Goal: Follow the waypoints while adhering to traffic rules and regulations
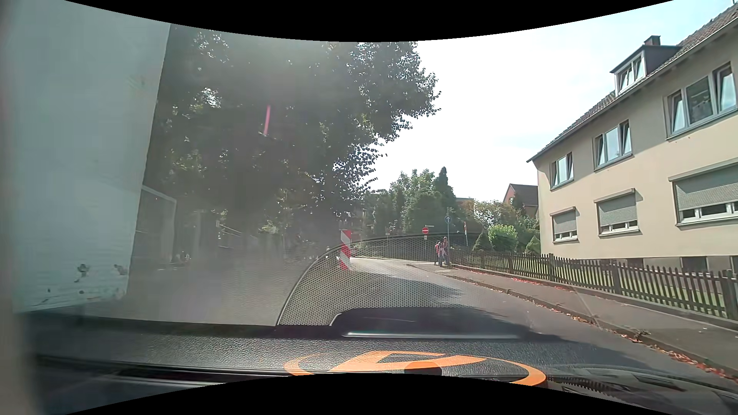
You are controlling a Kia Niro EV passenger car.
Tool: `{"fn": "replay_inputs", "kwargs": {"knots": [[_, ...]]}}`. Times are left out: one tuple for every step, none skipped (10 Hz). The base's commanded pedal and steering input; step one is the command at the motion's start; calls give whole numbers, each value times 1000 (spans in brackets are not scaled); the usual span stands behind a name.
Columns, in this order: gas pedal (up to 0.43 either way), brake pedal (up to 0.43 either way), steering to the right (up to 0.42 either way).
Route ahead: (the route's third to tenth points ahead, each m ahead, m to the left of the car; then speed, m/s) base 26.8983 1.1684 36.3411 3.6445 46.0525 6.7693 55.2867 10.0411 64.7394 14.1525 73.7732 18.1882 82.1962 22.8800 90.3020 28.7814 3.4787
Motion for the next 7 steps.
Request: {"fn": "replay_inputs", "kwargs": {"knots": [[79,0,99],[79,0,112],[79,0,129],[79,0,140],[79,0,149],[79,0,151],[79,0,150]]}}
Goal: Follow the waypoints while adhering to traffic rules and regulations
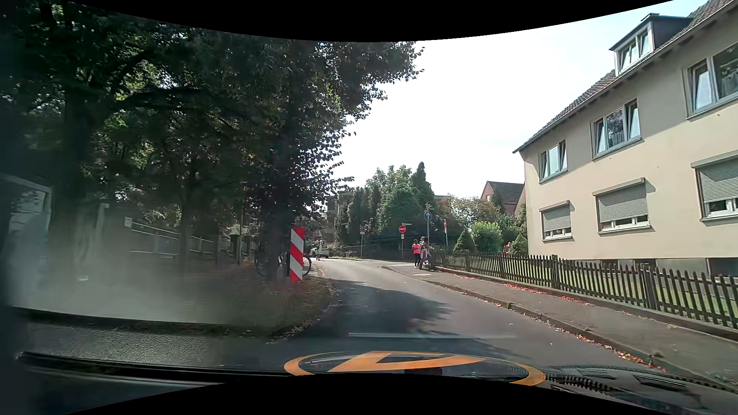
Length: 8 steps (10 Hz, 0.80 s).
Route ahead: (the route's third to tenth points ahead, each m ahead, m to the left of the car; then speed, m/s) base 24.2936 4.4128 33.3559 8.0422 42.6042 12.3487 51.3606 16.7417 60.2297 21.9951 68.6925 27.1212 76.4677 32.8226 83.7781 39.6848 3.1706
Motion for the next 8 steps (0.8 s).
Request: {"fn": "replay_inputs", "kwargs": {"knots": [[79,0,148],[39,0,139],[0,0,132],[0,0,128],[0,0,125],[0,0,124],[0,0,122],[0,0,112]]}}
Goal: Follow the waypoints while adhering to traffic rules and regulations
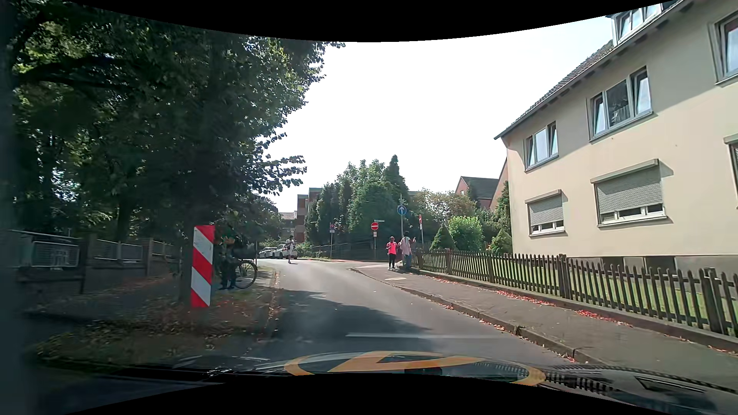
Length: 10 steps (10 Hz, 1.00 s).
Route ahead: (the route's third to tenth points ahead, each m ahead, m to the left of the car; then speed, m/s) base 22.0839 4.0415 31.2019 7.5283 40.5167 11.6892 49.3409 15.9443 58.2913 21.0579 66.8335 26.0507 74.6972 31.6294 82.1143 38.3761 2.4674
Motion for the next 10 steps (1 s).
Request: {"fn": "replay_inputs", "kwargs": {"knots": [[0,0,97],[0,0,86],[0,0,76],[0,0,60],[0,0,46],[0,0,24],[0,0,6],[0,0,-6],[0,0,-17],[20,0,-23]]}}
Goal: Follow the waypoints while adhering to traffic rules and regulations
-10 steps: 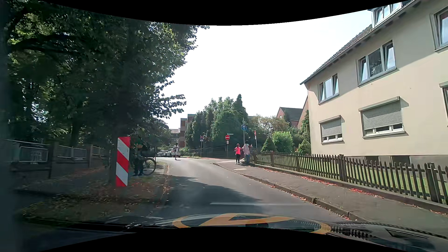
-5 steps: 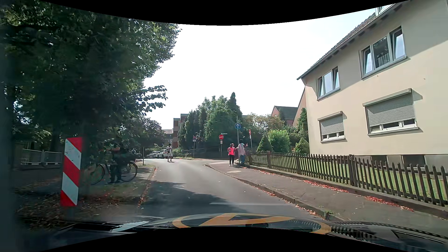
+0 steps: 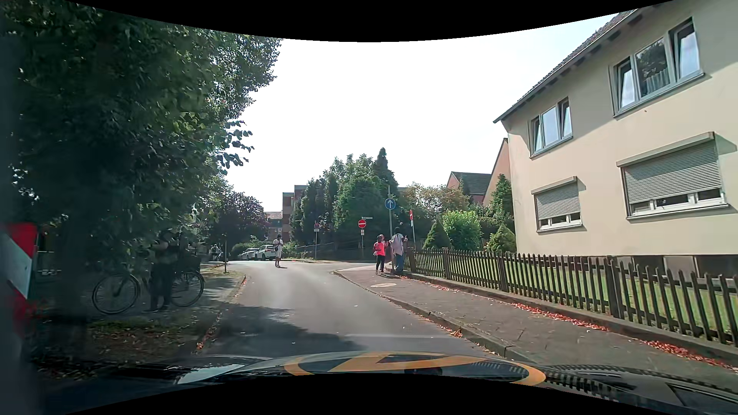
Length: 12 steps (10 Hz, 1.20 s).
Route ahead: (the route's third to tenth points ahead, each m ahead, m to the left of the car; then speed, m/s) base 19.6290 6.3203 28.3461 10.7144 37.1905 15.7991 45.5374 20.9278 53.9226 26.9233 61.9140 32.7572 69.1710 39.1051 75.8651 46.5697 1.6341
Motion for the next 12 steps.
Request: {"fn": "replay_inputs", "kwargs": {"knots": [[39,0,-29],[39,0,-38],[59,0,-52],[87,0,-64],[98,0,-76],[98,0,-89],[118,0,-97],[130,0,-101],[130,0,-106],[130,0,-110],[138,0,-118],[150,0,-127]]}}
